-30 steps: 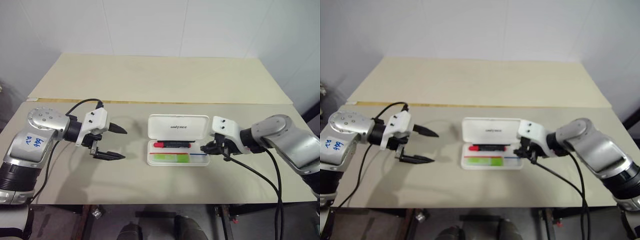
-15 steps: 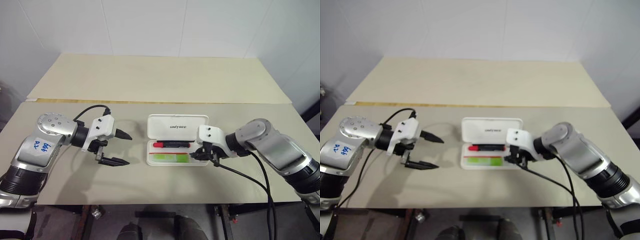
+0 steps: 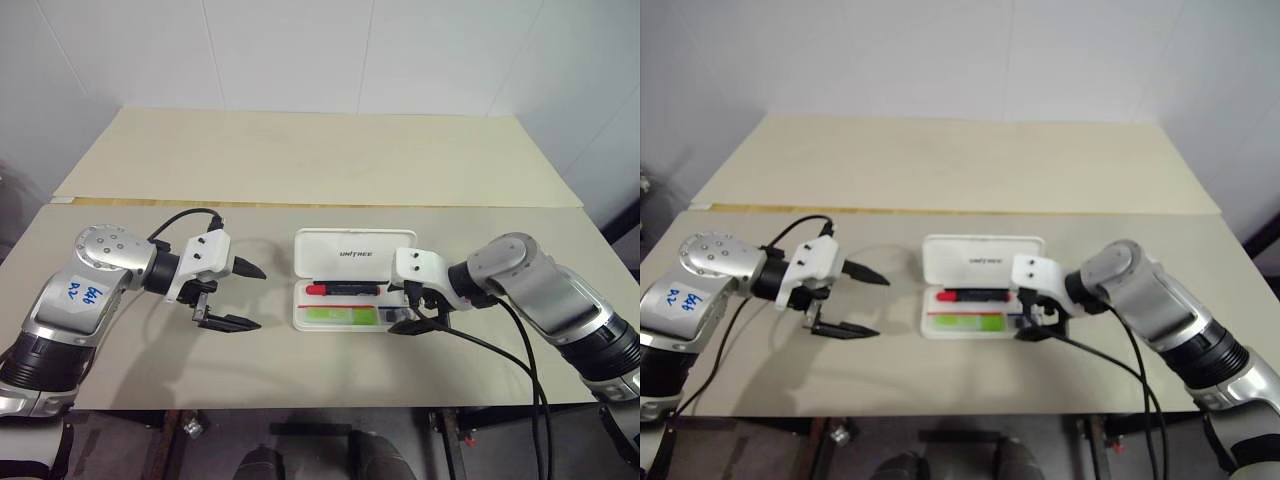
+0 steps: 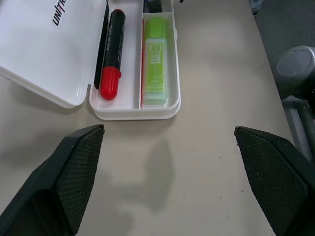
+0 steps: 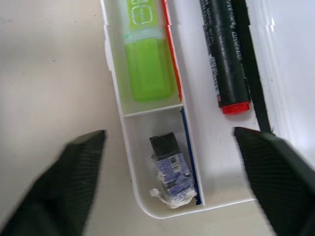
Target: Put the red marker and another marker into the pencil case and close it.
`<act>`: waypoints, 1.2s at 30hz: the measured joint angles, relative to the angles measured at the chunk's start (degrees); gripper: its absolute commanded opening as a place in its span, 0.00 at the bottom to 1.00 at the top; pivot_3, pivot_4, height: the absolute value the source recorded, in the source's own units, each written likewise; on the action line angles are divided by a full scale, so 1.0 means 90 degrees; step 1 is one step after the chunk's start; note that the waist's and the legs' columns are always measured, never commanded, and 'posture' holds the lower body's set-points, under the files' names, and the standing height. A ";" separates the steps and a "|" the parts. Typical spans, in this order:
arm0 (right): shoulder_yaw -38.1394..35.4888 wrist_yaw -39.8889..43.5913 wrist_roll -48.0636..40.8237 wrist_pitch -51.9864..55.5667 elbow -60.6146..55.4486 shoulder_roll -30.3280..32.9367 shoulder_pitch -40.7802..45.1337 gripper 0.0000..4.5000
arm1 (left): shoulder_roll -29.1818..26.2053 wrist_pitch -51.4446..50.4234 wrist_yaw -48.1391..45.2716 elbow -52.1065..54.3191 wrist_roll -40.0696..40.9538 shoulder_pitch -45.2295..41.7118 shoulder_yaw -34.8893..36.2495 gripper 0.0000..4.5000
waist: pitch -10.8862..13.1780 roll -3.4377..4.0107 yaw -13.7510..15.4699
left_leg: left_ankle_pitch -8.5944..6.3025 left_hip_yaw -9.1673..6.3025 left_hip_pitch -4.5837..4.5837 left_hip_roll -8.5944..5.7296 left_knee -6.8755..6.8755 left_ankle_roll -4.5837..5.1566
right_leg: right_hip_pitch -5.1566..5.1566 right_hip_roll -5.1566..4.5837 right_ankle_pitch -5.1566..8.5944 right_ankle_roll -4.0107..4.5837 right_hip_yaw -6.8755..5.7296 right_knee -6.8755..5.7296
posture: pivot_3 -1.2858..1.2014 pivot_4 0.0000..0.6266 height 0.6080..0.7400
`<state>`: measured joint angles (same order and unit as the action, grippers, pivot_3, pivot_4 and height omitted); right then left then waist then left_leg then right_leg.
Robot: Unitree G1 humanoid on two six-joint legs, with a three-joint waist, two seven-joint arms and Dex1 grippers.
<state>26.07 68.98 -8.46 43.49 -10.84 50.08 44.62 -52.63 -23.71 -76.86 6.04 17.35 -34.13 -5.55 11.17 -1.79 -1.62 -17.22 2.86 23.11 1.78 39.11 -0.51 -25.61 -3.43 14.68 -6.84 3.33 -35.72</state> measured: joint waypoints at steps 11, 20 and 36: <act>-0.3027 -0.0105 -0.2098 -0.0988 -0.0404 -0.0683 -0.1077 0.99 | 0.0285 0.0061 0.0151 -0.0289 0.0548 0.0085 0.0640 1.00 | -0.0002 -0.0003 0.0018 | 0.0000 -0.0006 -0.0004 -0.0003 0.0003 -0.0001 | 0.0014 -0.0007 -0.0004 -0.0007 -0.0003 0.0003 | 0.52 0.24 1.00; -0.4124 0.0125 -0.3298 -0.1230 -0.0388 -0.0729 -0.1746 0.99 | 0.0332 0.0568 0.0120 -0.1029 0.0626 0.0438 0.0972 1.00 | -0.0002 -0.0004 0.0005 | 0.0003 -0.0004 -0.0020 0.0000 0.0001 -0.0005 | 0.0016 -0.0004 -0.0002 -0.0002 -0.0004 -0.0014 | 0.52 0.24 1.00; -0.4196 0.0599 -0.3388 -0.1837 -0.0255 -0.0342 -0.2486 1.00 | 0.0566 0.0680 0.0055 -0.1264 0.1276 0.0276 0.1500 0.19 | -0.0003 -0.0005 0.0003 | 0.0005 0.0002 -0.0038 -0.0001 0.0001 -0.0009 | 0.0018 -0.0004 -0.0001 0.0000 0.0003 -0.0010 | 0.52 0.24 1.00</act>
<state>-11.69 74.37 -38.95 26.96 -13.13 47.01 22.25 -47.53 -17.59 -76.36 -5.34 28.84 -31.65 7.94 11.15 -1.83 -1.59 -17.17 2.88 22.77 1.77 39.12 -0.58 -25.44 -3.47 14.68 -6.84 3.36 -35.81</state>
